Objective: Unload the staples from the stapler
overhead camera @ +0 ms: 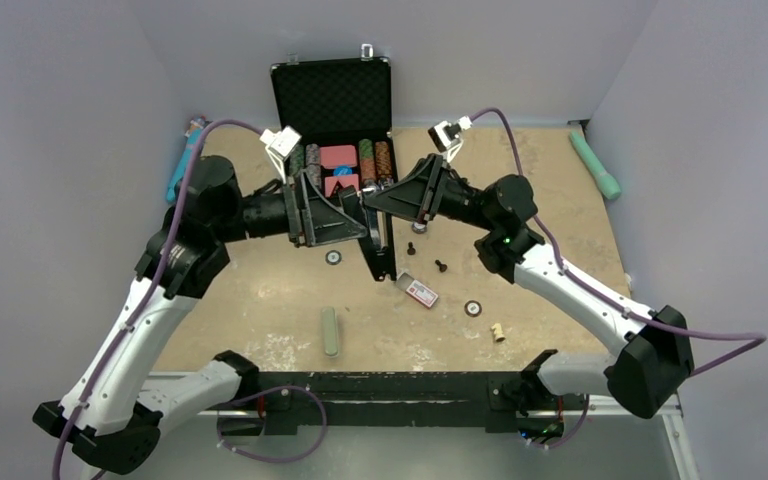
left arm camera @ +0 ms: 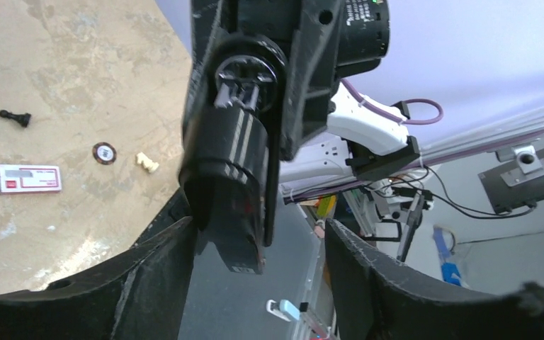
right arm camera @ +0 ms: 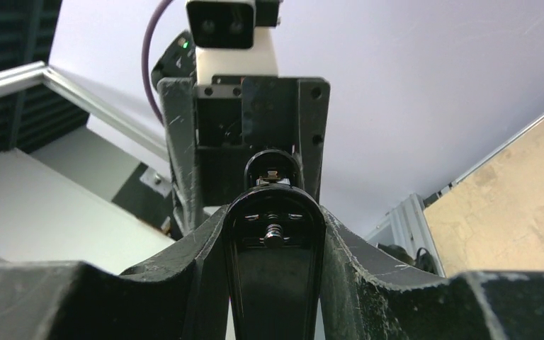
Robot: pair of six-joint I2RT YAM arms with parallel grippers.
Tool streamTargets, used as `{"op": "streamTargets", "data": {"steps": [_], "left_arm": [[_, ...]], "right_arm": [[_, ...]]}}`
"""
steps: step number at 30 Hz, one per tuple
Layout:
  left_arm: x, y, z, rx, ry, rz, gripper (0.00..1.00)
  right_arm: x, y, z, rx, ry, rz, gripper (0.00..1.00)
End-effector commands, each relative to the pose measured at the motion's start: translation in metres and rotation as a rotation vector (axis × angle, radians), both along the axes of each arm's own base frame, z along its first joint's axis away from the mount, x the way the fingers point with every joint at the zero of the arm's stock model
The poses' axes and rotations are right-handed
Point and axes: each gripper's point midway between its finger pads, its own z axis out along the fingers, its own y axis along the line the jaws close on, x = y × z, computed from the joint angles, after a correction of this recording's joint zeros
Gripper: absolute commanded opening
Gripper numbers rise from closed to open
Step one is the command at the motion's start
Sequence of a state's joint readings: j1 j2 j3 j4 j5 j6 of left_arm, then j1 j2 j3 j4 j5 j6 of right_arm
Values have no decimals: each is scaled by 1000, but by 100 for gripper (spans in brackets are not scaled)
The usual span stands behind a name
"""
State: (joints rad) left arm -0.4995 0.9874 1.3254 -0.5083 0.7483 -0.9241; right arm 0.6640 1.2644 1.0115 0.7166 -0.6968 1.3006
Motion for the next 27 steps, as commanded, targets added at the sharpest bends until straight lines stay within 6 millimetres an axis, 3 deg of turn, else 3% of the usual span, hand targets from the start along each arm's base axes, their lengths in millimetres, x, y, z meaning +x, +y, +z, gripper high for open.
{"op": "streamTargets", "data": {"steps": [1, 4, 7, 10, 18, 27], "left_arm": [[-16, 1, 13, -28, -79, -73, 76], [-19, 3, 14, -26, -96, -73, 83], [-13, 4, 9, -8, -93, -38, 84], [-2, 6, 2, 10, -81, 28, 81], [22, 1, -7, -16, -45, 148, 60], [24, -15, 1, -83, -38, 101, 58]], "right_arm": [[1, -16, 46, 173, 9, -39, 0], [3, -15, 55, 197, 7, -31, 0], [5, -13, 59, 191, 0, -29, 0], [3, -15, 61, 196, 3, -32, 0], [3, -21, 54, 198, 48, -70, 0], [10, -21, 31, 134, 91, -118, 0]]}}
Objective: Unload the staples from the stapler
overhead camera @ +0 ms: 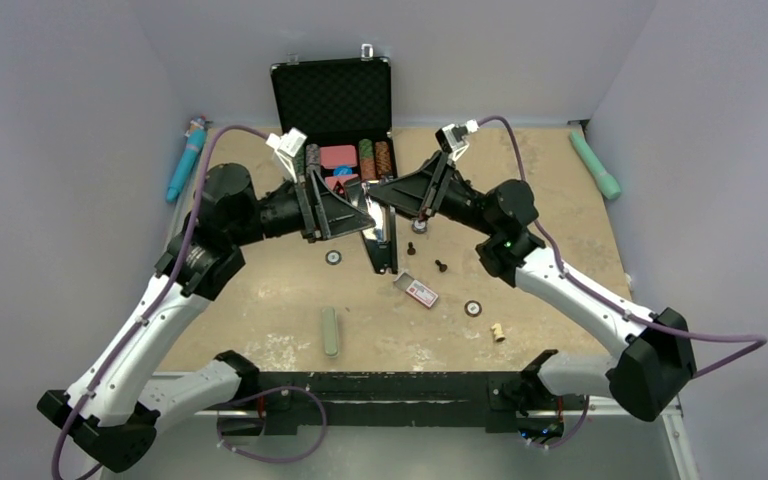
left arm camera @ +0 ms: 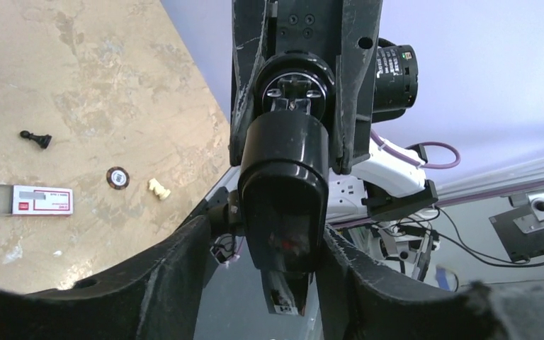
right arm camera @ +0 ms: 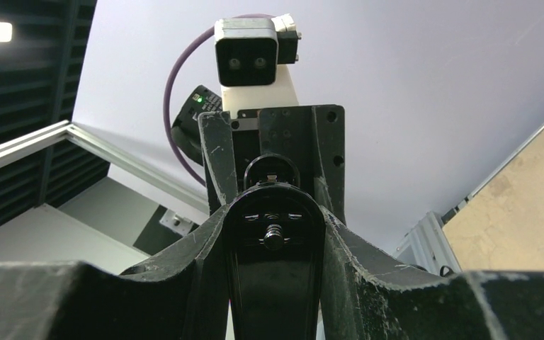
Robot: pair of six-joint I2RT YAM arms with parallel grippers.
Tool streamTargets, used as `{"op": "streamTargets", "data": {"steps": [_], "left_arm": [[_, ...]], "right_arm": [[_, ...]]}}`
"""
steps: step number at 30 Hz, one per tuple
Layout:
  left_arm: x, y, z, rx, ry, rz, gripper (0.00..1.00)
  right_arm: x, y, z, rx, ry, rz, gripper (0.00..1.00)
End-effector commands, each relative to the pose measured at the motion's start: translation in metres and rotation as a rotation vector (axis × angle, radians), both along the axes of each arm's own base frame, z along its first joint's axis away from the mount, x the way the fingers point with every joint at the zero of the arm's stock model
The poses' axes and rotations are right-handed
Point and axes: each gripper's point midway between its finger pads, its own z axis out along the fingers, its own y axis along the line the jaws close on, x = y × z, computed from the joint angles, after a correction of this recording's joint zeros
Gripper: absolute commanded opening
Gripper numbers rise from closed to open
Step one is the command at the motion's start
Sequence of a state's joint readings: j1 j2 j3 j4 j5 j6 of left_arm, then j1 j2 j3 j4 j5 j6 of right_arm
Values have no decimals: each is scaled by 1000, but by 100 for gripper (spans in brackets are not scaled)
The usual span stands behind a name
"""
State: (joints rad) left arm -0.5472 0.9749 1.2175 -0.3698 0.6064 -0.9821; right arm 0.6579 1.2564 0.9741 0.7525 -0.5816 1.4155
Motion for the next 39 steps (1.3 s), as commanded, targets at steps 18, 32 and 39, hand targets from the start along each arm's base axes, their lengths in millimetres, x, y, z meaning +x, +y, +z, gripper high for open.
{"op": "streamTargets", "data": {"steps": [18, 32, 39], "left_arm": [[9, -8, -37, -13, 100, 22, 0], [24, -14, -132, 49, 385, 99, 0], [27, -16, -170, 60, 516, 130, 0]], "right_arm": [[17, 2, -45, -79, 101, -48, 0], [20, 0, -184, -346, 504, -69, 0], [21, -3, -207, -340, 601, -71, 0]]}}
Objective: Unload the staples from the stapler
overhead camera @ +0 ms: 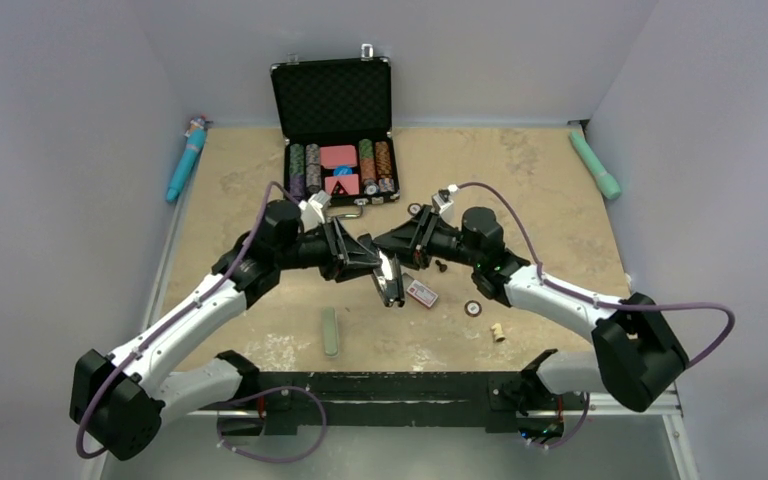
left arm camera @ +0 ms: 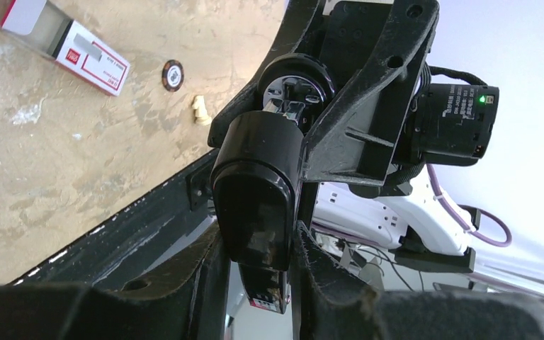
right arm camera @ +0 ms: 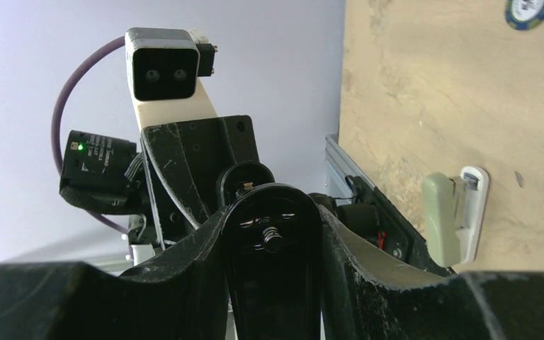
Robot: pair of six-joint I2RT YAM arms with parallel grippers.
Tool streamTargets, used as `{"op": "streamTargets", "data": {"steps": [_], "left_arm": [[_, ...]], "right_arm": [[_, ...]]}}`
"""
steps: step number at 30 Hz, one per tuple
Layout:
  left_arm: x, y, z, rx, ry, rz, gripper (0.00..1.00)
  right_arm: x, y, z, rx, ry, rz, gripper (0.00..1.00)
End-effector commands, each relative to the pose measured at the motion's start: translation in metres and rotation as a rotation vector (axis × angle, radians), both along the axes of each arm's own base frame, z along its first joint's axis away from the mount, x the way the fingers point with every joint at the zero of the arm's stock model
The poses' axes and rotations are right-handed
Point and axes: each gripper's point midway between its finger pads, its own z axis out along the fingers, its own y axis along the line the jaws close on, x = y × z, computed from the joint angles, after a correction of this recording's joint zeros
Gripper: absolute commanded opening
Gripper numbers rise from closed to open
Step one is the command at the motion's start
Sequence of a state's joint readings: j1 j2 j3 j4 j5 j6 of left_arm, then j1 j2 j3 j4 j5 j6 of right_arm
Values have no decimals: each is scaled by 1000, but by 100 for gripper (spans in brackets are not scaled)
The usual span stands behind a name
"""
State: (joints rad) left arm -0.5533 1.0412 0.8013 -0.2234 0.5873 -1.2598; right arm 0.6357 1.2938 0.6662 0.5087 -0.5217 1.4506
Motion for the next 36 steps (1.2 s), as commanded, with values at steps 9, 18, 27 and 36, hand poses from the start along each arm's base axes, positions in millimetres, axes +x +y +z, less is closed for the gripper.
{"op": "streamTargets", "data": {"steps": [9, 18, 27, 36], "left_arm": [[13, 0, -59, 55, 162, 104, 0], [17, 5, -91, 102, 278, 174, 0], [16, 20, -122, 169, 342, 248, 0], [19, 39, -141, 232, 366, 302, 0]], "right_arm": [[8, -5, -37, -76, 203, -67, 0], [24, -15, -63, -179, 245, -135, 0], [42, -34, -87, -233, 277, -181, 0], [53, -42, -94, -274, 258, -201, 0]]}}
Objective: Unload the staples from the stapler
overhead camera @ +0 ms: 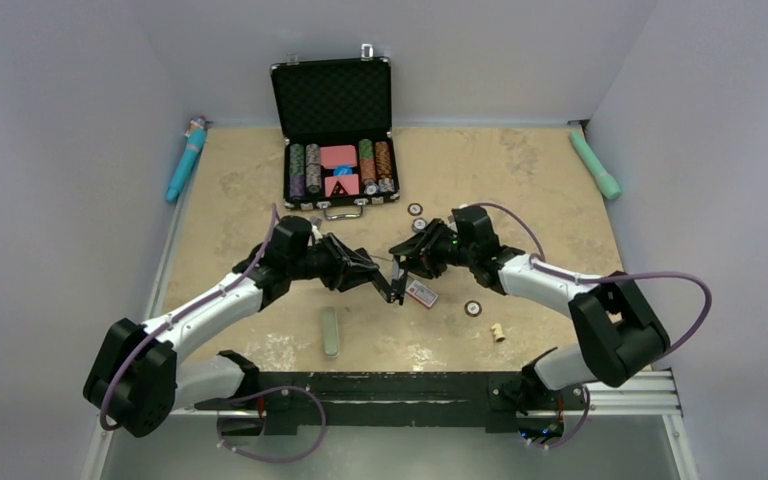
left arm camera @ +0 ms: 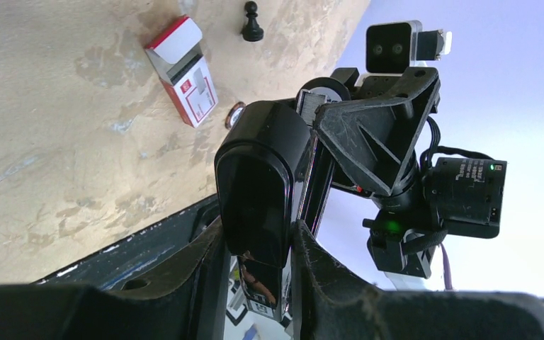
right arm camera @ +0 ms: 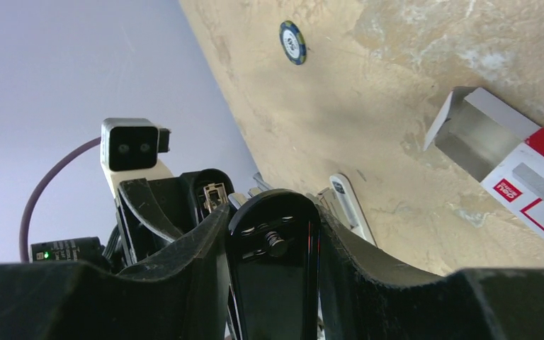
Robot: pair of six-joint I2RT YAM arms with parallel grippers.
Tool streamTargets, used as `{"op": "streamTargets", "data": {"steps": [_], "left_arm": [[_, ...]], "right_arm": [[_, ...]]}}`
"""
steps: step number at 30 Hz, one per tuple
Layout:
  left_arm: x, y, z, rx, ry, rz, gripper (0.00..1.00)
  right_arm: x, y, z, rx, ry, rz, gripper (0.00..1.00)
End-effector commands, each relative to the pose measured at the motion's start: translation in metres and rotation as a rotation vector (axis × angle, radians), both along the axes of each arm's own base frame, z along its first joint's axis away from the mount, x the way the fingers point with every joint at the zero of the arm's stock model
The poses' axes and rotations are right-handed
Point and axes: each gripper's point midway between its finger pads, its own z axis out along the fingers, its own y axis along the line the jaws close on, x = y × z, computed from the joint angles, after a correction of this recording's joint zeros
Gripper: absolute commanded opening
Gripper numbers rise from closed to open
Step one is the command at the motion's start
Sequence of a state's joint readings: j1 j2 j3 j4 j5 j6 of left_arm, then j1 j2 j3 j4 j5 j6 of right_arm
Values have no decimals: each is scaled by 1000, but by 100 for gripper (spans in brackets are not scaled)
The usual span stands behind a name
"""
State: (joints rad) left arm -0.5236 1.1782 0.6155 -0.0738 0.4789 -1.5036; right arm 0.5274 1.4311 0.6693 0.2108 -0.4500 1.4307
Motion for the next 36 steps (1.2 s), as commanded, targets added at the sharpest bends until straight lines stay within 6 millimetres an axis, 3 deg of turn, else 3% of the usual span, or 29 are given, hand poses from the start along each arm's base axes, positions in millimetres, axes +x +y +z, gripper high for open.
{"op": "streamTargets", "data": {"steps": [1, 7, 19, 28, 36], "left_arm": [[-8, 30, -52, 190, 71, 41, 0], [-7, 32, -57, 218, 84, 42, 0], [-24, 68, -87, 369, 224, 106, 0], [-35, 77, -105, 420, 302, 106, 0], [-40, 89, -109, 464, 367, 161, 0]], "right_arm": [[19, -4, 15, -23, -74, -17, 0], [24, -2, 13, -41, -77, -13, 0], [55, -3, -4, -197, -48, -47, 0], [68, -2, -17, -262, -24, -51, 0], [72, 2, -50, -419, 81, -8, 0]]}}
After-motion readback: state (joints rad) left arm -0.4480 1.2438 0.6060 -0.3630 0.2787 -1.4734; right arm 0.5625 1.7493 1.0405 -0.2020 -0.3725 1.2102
